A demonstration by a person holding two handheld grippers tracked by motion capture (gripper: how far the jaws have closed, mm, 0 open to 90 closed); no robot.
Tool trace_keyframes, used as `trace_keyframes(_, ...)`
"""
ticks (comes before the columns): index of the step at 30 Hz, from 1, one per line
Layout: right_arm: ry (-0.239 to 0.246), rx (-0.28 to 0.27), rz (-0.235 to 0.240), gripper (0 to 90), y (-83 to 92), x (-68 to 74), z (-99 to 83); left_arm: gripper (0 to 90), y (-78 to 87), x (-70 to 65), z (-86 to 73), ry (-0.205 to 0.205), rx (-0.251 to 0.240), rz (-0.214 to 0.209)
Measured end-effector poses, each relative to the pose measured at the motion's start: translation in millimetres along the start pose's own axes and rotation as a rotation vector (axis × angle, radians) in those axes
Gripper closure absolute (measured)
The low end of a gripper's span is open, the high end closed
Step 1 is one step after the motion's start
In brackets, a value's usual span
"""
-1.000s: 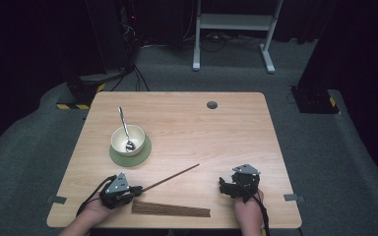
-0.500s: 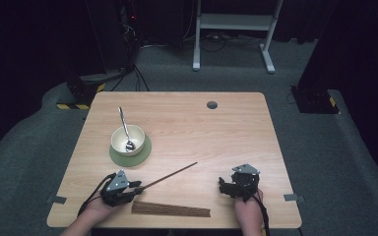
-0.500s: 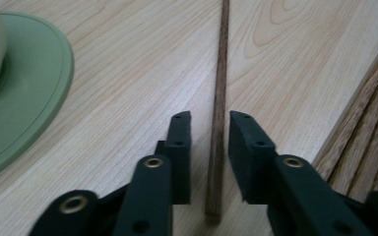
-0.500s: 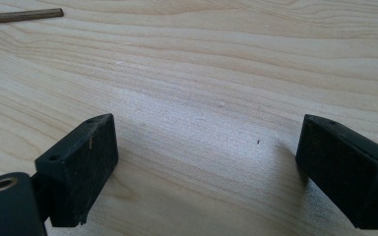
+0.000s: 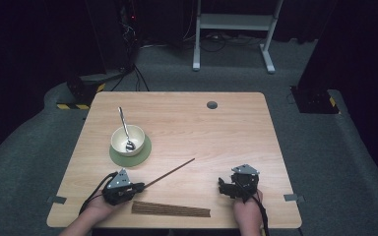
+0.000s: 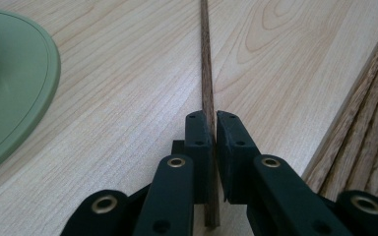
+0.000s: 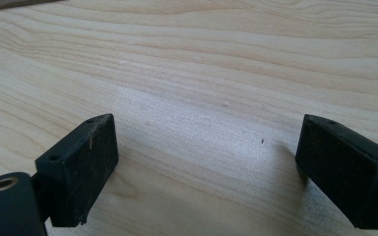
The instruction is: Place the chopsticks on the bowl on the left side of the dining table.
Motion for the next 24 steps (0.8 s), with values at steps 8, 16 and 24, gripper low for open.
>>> trace_keyframes(8, 0.001, 0.000, -0.001, 8.3, -1.5, 0.9, 1.7, 83.9, 8.0, 3.8, 2.1, 0.029, -0.077, 0.007)
trace_keyframes(16, 0.005, -0.001, 0.004, 8.4, -1.7, 0.5, 1.9, 84.0, 25.8, 4.2, 9.8, 0.059, -0.198, -0.016)
trace_keyframes(24, 0.010, -0.001, 0.011, 8.5, -1.1, 0.0, 1.2, 84.0, 40.4, 5.2, 16.3, 0.064, -0.262, -0.027)
Point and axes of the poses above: each handheld gripper's, and its own axes: y roughly backward along the jaws, z roughly out of its top, x roughly to its left, the point moved 2 cm from there along -y, roughly forward along the jaws, and after that the axes turned 11 degrees about y, right-handed, at the moved point
